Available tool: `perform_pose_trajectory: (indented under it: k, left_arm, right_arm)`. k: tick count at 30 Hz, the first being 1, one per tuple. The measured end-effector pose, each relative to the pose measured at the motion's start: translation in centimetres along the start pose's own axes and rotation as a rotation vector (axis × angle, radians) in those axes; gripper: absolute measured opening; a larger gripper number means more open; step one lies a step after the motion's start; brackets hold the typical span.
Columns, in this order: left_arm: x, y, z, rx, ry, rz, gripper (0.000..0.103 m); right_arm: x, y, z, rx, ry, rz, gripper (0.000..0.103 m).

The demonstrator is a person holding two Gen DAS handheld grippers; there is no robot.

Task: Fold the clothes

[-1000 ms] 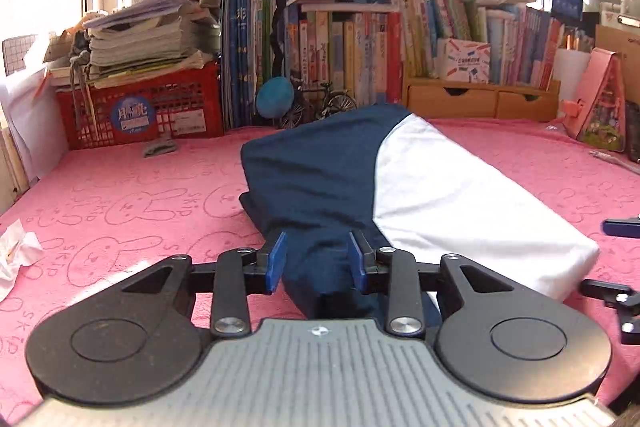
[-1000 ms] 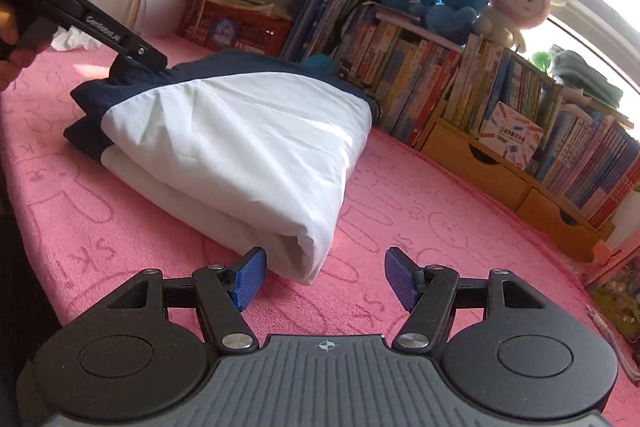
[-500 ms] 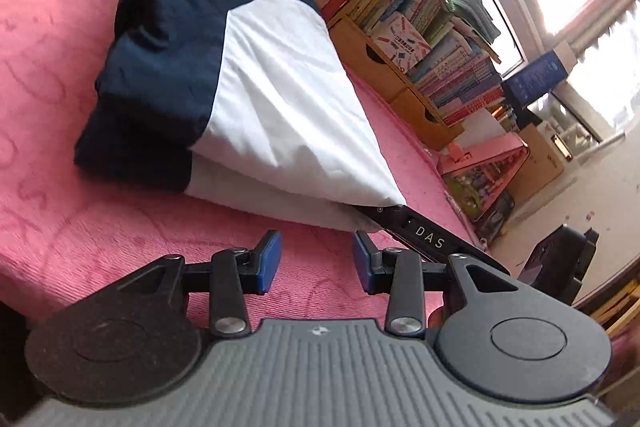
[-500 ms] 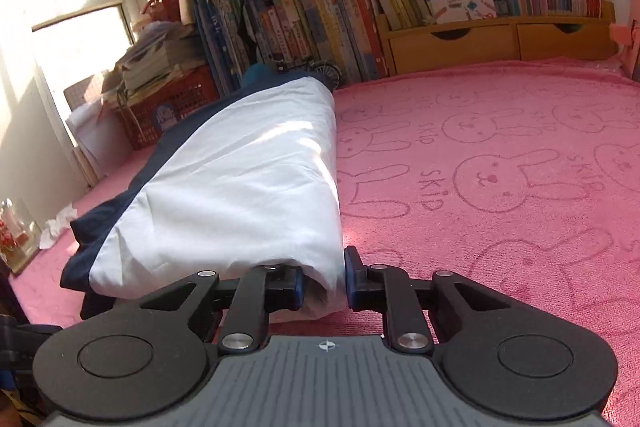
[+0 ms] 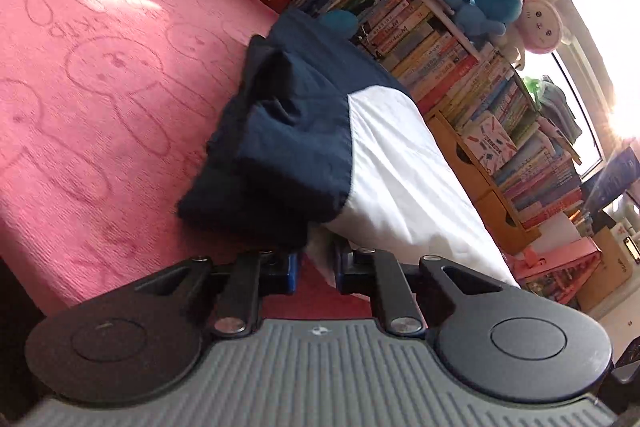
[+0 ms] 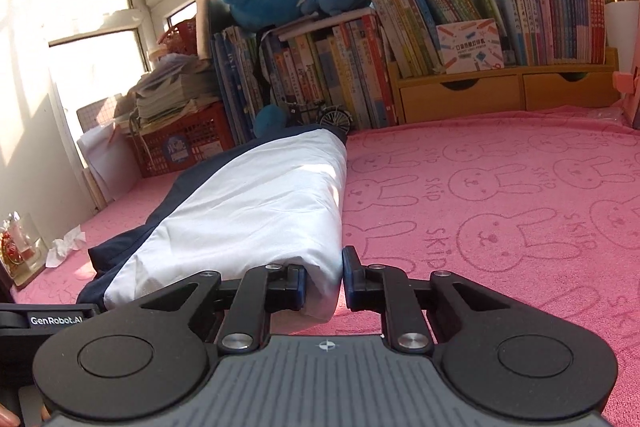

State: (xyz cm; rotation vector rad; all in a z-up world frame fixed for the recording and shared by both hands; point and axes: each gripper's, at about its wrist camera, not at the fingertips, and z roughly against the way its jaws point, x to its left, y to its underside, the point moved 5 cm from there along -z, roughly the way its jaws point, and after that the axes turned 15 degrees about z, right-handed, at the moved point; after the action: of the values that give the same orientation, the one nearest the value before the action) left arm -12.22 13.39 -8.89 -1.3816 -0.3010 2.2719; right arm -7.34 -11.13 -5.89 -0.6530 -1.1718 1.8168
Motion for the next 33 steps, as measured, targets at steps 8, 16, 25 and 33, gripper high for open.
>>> perform_pose_trajectory:
  k: [8, 16, 25, 33]
  left_arm:
    - [2.3, -3.4, 3.6, -0.229, -0.236, -0.129, 0.010]
    - [0.8, -2.8, 4.5, 0.155, 0.223, 0.114, 0.032]
    - [0.2, -1.9, 0.2, 0.040, 0.114, 0.190, 0.044]
    - [0.9, -4.0, 0.9, -0.053, 0.107, 0.179, 0.052]
  right_arm:
    - [1.1, 1.0, -0.2, 0.014, 0.032, 0.096, 0.019]
    - [2.0, 2.0, -0.5, 0.025, 0.061, 0.184, 0.019]
    - [2.2, 2.3, -0.4, 0.024, 0.073, 0.224, 0.019]
    - [3.1, 2.7, -0.8, 0.032, 0.103, 0.295, 0.020]
